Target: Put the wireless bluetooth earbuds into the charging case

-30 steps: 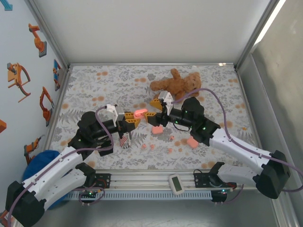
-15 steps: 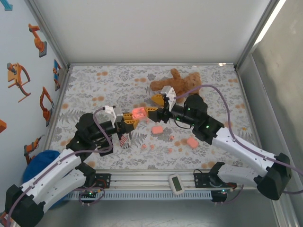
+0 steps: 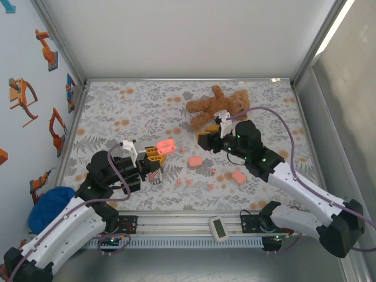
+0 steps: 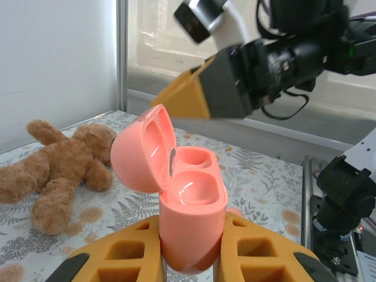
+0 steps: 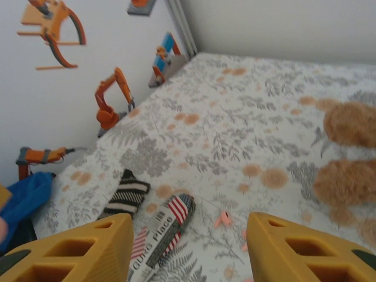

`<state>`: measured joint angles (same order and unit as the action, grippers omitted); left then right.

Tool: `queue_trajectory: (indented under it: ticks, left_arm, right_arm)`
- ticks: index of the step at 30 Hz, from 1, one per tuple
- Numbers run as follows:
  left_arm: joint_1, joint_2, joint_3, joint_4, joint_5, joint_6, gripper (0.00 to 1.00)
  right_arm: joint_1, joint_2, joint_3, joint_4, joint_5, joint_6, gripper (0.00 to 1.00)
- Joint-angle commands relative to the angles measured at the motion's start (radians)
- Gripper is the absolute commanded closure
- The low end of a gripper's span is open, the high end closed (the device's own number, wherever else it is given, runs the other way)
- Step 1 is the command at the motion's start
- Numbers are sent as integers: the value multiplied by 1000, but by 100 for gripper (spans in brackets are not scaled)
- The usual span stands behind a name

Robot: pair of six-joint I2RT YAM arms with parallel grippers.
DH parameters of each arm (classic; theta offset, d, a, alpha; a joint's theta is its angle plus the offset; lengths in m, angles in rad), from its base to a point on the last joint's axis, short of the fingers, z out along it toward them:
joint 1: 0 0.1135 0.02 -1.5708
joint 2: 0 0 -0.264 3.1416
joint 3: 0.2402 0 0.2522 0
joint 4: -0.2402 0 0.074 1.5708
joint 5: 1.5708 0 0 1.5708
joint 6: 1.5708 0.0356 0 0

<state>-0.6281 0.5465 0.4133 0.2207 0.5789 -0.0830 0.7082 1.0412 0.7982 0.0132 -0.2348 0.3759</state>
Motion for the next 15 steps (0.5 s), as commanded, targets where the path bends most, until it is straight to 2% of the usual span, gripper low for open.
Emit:
queue_trajectory:
  ticks: [1, 6, 15]
  left_arm:
    - [-5, -26, -11, -10, -4, 9, 98]
    - [-4, -43, -5, -14, -1, 1, 98]
    - [-5, -68, -5, -17, -2, -1, 98]
  right_arm:
    - [-4, 59, 5, -41, -11, 69, 51]
    - [-4, 169, 53, -93, -64, 109, 54]
    - [36, 362, 47, -61, -187, 186, 57]
